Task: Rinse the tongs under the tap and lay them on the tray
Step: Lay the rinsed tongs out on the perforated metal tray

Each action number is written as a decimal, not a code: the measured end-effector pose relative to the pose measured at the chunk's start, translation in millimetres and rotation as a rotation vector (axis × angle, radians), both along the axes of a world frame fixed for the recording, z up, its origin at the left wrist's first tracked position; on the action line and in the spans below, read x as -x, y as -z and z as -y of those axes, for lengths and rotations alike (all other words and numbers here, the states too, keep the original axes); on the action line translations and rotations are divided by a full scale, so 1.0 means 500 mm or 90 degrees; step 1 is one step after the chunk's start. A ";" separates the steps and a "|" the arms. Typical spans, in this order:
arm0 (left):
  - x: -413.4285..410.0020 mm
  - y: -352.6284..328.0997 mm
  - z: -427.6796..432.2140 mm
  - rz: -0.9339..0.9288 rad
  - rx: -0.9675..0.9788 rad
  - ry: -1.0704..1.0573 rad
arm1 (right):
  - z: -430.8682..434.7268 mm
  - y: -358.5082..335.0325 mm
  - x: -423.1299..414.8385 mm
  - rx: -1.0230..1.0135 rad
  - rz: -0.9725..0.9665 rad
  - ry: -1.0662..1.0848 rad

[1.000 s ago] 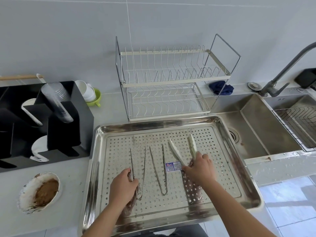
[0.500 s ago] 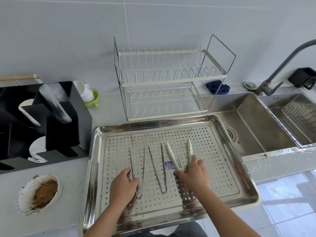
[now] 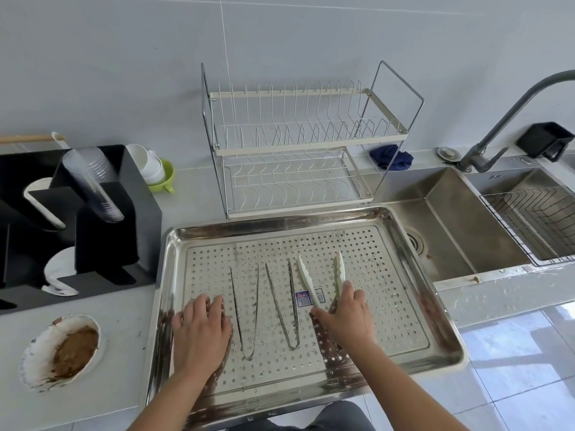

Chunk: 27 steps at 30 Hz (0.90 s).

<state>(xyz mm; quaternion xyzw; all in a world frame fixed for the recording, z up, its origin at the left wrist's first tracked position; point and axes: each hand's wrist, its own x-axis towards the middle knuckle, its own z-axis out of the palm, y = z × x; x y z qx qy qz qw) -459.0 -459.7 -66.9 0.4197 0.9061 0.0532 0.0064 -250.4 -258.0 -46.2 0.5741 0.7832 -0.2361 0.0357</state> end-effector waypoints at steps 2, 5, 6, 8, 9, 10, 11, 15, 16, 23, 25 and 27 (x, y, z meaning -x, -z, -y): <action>-0.004 -0.002 0.003 0.004 0.008 -0.002 | 0.000 -0.001 -0.001 0.001 -0.004 0.001; -0.007 0.005 0.009 0.009 0.014 -0.001 | 0.000 -0.001 -0.001 0.000 -0.002 -0.001; -0.008 0.007 0.011 0.013 0.018 0.000 | 0.000 -0.001 0.000 0.001 -0.001 -0.002; -0.009 0.008 0.013 0.019 0.025 -0.002 | 0.000 -0.001 0.001 0.001 0.001 -0.003; -0.009 0.008 0.013 0.023 0.028 -0.002 | 0.000 -0.001 0.002 0.001 0.002 -0.003; -0.010 0.007 0.013 0.027 0.030 -0.003 | 0.000 -0.001 0.002 0.001 0.003 -0.002; -0.010 0.008 0.014 0.028 0.029 -0.002 | 0.000 0.000 0.002 0.001 0.003 -0.002; -0.014 0.007 0.016 0.038 0.020 0.000 | 0.000 0.002 0.001 0.004 0.003 -0.002; -0.015 0.004 0.016 0.041 0.021 -0.002 | 0.001 0.001 0.002 0.006 0.004 0.000; -0.012 0.009 0.019 0.044 0.009 0.002 | 0.005 0.003 -0.010 0.015 -0.014 0.023; -0.010 0.011 0.019 0.040 0.008 0.000 | 0.006 0.003 -0.016 0.010 -0.020 0.023; -0.009 0.015 0.020 0.028 0.003 0.000 | 0.006 0.004 -0.021 0.006 -0.021 0.025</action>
